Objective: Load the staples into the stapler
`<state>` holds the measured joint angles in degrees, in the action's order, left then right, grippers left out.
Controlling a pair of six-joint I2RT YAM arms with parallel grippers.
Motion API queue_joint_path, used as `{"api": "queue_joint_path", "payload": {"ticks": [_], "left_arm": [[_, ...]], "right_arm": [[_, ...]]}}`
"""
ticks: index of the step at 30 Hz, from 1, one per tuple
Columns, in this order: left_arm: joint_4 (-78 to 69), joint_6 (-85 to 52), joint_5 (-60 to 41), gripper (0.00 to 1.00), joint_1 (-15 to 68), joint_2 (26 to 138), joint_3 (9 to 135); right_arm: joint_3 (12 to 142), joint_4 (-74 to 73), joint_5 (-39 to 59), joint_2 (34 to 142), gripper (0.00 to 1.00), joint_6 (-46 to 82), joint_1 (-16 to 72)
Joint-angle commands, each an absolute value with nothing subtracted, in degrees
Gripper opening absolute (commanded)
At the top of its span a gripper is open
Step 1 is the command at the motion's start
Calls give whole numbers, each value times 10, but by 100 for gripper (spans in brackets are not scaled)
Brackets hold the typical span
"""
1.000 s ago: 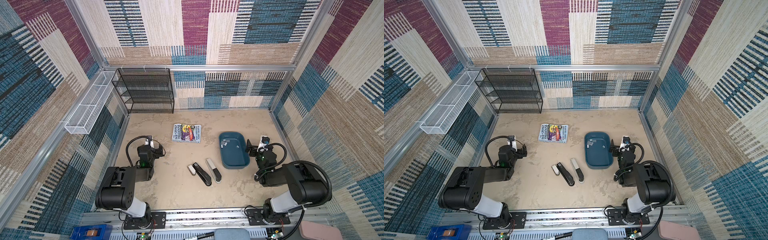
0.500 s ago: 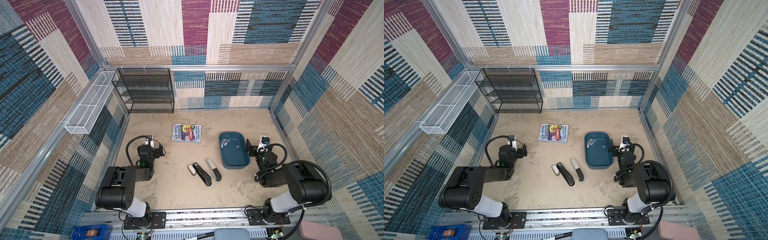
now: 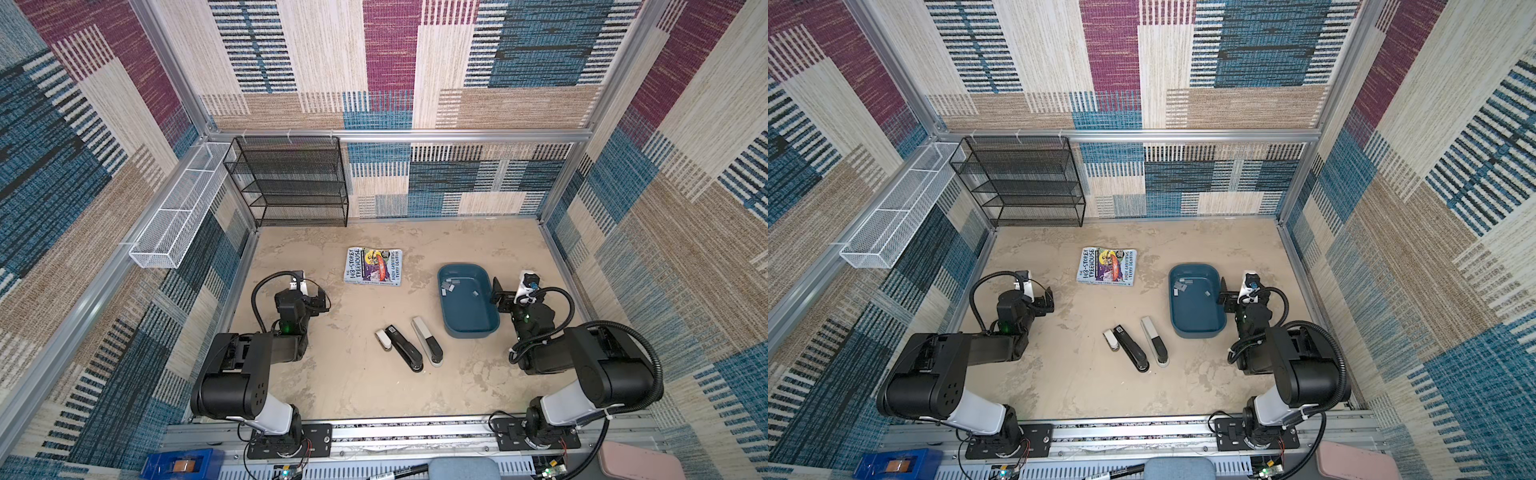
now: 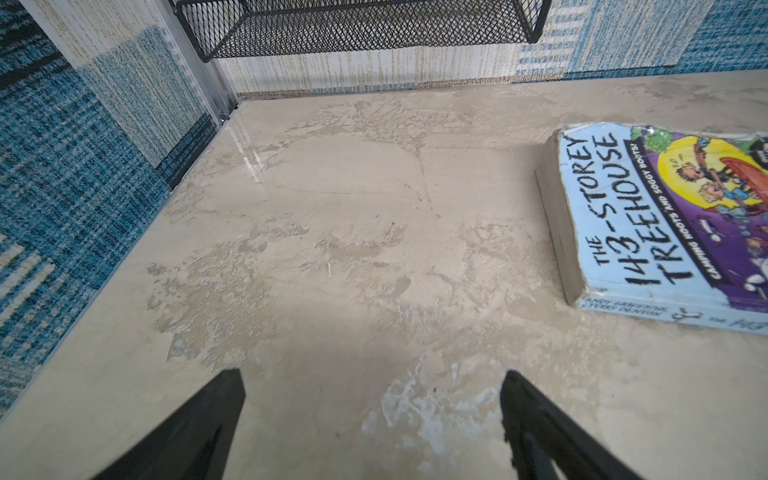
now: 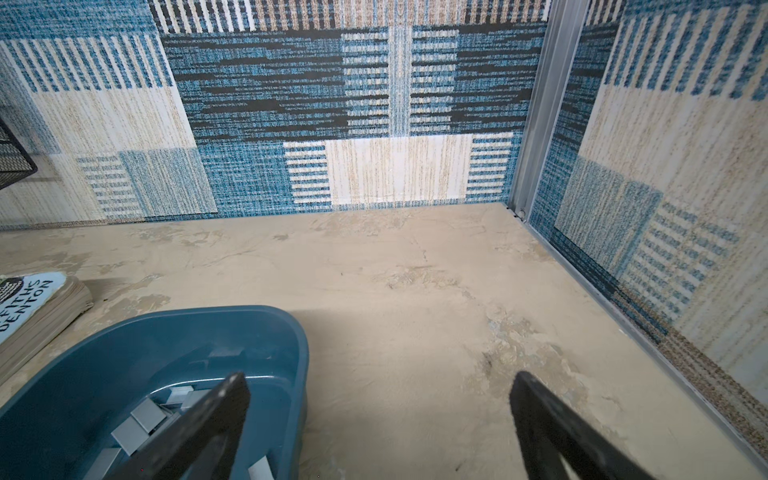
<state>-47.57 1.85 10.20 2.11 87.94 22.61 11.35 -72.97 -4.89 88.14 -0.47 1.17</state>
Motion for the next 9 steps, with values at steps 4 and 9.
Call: {"api": "queue_joint_path", "payload": {"ticks": [4, 9], "left_arm": [[-495, 13, 98, 99, 21, 880, 229], [-495, 12, 98, 99, 21, 879, 229]], "right_arm": [[120, -742, -42, 885, 100, -11, 11], [114, -750, -43, 881, 100, -12, 11]]}}
